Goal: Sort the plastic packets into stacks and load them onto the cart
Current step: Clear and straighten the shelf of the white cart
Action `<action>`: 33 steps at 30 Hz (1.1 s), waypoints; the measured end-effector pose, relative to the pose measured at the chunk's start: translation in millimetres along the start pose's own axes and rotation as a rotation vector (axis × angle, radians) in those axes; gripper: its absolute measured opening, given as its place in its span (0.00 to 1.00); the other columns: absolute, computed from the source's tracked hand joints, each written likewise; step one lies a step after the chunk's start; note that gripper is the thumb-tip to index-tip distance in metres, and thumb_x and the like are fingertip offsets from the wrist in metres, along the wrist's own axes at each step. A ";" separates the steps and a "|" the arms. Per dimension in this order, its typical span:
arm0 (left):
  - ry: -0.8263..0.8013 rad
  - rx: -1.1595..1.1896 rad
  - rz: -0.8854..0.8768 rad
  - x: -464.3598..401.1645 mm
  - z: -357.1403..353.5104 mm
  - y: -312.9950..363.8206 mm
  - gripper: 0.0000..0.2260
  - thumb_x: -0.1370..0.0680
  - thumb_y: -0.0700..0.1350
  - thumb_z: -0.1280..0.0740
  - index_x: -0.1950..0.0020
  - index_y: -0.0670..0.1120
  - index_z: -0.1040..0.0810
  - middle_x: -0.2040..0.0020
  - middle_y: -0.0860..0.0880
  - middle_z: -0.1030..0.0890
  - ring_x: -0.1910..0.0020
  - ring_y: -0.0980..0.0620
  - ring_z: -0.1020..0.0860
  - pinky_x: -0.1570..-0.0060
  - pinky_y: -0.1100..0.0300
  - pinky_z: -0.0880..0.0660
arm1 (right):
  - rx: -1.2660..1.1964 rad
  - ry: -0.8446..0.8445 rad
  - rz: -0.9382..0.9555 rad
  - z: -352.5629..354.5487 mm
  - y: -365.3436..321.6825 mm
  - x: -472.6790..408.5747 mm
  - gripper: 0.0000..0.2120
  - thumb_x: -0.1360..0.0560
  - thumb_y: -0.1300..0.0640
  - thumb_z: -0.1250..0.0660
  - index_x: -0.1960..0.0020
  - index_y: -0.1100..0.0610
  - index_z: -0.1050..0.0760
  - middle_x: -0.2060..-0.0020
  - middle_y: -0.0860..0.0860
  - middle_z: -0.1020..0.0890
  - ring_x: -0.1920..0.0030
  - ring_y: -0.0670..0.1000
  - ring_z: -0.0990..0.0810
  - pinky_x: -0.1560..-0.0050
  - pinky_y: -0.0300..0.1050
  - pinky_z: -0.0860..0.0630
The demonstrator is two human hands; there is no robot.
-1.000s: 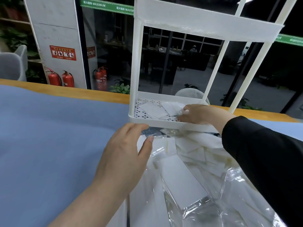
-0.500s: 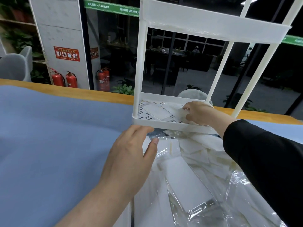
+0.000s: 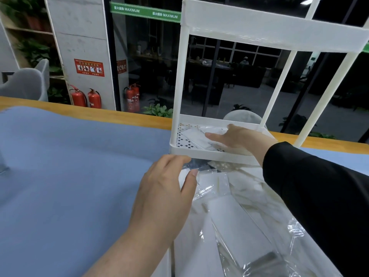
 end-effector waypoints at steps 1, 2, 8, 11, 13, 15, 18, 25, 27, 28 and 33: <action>0.000 0.003 0.008 0.1 -0.2 -0.7 0.11 0.20 0.55 0.38 0.39 0.59 0.23 0.43 0.64 0.25 0.48 0.61 0.27 0.48 0.75 0.36 | -0.001 -0.005 0.028 -2.2 -10.0 -1.3 0.55 0.32 0.19 0.45 0.20 0.58 0.46 0.24 0.56 0.32 0.27 0.62 0.32 0.31 0.57 0.37; -0.004 0.003 0.012 0.2 -0.5 -0.8 0.11 0.19 0.55 0.38 0.39 0.59 0.23 0.43 0.64 0.25 0.48 0.61 0.27 0.49 0.75 0.36 | -0.005 -0.008 0.057 -4.2 -19.4 -1.2 0.56 0.33 0.20 0.43 0.20 0.58 0.47 0.25 0.56 0.32 0.27 0.61 0.32 0.31 0.57 0.36; -0.016 0.013 0.027 0.0 0.2 -1.2 0.11 0.20 0.56 0.39 0.40 0.59 0.23 0.44 0.64 0.26 0.46 0.62 0.29 0.51 0.70 0.37 | -0.037 -0.023 0.175 -20.2 -56.0 1.7 0.57 0.35 0.22 0.35 0.20 0.56 0.48 0.23 0.54 0.35 0.26 0.58 0.34 0.32 0.54 0.34; -0.015 0.018 0.027 0.5 1.5 -0.8 0.10 0.19 0.56 0.39 0.40 0.60 0.23 0.44 0.64 0.26 0.45 0.63 0.30 0.50 0.70 0.37 | 0.039 -0.007 0.201 -19.5 -66.6 3.0 0.52 0.32 0.24 0.35 0.21 0.56 0.44 0.25 0.56 0.33 0.27 0.59 0.33 0.34 0.54 0.32; -0.017 0.022 0.025 0.6 1.5 0.2 0.10 0.19 0.55 0.39 0.40 0.59 0.23 0.44 0.64 0.26 0.44 0.63 0.31 0.50 0.68 0.37 | 0.060 0.020 0.226 -16.4 -70.4 2.1 0.44 0.28 0.28 0.35 0.24 0.56 0.37 0.28 0.55 0.29 0.31 0.58 0.29 0.39 0.51 0.31; -0.009 0.030 0.021 0.4 2.1 0.7 0.10 0.19 0.55 0.39 0.40 0.59 0.23 0.44 0.63 0.25 0.44 0.63 0.31 0.48 0.67 0.36 | 0.079 0.050 0.245 -14.4 -71.3 0.2 0.37 0.26 0.32 0.34 0.29 0.57 0.31 0.33 0.54 0.25 0.36 0.58 0.25 0.43 0.50 0.29; -0.006 0.038 0.020 0.2 1.8 0.9 0.09 0.19 0.54 0.38 0.41 0.59 0.23 0.44 0.64 0.25 0.44 0.64 0.30 0.48 0.67 0.36 | 0.084 0.078 0.269 -13.2 -74.6 0.0 0.28 0.24 0.40 0.33 0.32 0.58 0.28 0.36 0.54 0.22 0.39 0.57 0.23 0.44 0.49 0.27; 0.013 0.039 0.013 -0.2 3.7 -0.1 0.08 0.18 0.54 0.38 0.41 0.58 0.22 0.44 0.63 0.25 0.44 0.62 0.30 0.47 0.64 0.35 | 0.234 0.211 0.401 0.8 -87.1 8.3 0.05 0.23 0.58 0.34 0.48 0.57 0.26 0.53 0.56 0.22 0.57 0.57 0.26 0.56 0.48 0.29; 0.016 0.040 0.013 -0.8 3.9 -0.7 0.09 0.18 0.54 0.38 0.40 0.57 0.22 0.43 0.63 0.25 0.44 0.61 0.29 0.46 0.63 0.34 | 0.212 0.255 0.399 6.6 -78.9 5.6 0.04 0.24 0.64 0.36 0.53 0.57 0.30 0.57 0.55 0.24 0.60 0.56 0.29 0.61 0.47 0.31; 0.015 0.037 0.011 -1.0 3.8 -0.7 0.09 0.18 0.54 0.38 0.40 0.57 0.22 0.43 0.62 0.24 0.43 0.60 0.28 0.46 0.63 0.33 | 0.176 0.270 0.393 11.0 -74.2 4.8 0.06 0.25 0.66 0.37 0.56 0.57 0.32 0.58 0.54 0.24 0.62 0.56 0.30 0.64 0.46 0.33; 0.032 0.048 -0.005 -2.0 4.4 -2.3 0.12 0.19 0.54 0.39 0.39 0.55 0.21 0.43 0.61 0.23 0.42 0.58 0.26 0.44 0.60 0.30 | -0.076 0.373 0.399 67.3 -55.1 41.7 0.09 0.22 0.66 0.41 0.47 0.54 0.32 0.59 0.54 0.24 0.66 0.54 0.28 0.71 0.44 0.35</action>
Point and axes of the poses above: each hand's wrist, its own x-axis away from the middle knuckle, its own z-axis out of the back of the hand, y = z × x, the point moved 9 cm from there along -x, towards the middle knuckle
